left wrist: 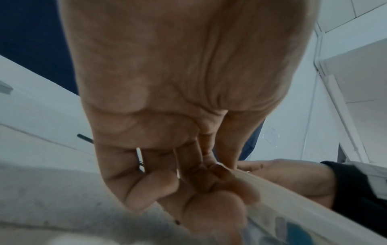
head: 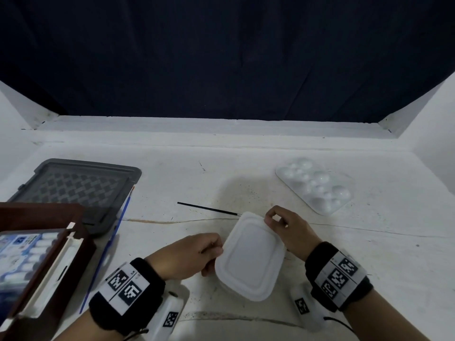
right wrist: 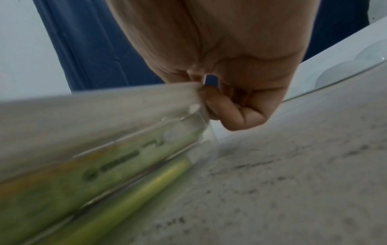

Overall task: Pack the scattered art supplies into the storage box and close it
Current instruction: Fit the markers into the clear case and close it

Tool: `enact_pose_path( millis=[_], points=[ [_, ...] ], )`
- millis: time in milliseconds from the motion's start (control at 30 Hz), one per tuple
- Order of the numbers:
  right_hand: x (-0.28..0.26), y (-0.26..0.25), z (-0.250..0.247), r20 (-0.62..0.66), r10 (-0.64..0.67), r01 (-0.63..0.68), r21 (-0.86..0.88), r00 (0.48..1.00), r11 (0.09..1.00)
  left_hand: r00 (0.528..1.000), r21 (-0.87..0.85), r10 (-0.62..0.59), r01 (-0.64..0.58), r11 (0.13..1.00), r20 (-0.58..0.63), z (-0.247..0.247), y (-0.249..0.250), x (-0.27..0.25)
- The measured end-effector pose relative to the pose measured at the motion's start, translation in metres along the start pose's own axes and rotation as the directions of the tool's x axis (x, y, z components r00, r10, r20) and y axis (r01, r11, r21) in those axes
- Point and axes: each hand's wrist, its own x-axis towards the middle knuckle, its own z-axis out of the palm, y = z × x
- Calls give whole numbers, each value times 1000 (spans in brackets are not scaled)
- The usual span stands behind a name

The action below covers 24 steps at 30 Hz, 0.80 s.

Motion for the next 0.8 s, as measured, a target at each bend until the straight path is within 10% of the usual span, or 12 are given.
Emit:
enact_pose_path(
  millis=[167,267,367,800],
  points=[
    [0,2,-5,-127,43,-19,186,991,982,994,-120,-1,14,993,107,-2,9,5],
    [-8,3,-11,-50,54,-37,283,997,958,998,-93,-51,46,995,-48,-5,7,17],
    [-21,3,-13,63,35,-43,138,997,990,972,-93,-45,24,995,-231,-12,3,35],
    [-20,-2,-19,136,-76,91,-113,988,989,978,-299,-30,-33,954,-206,-18,-3,55]
  ],
)
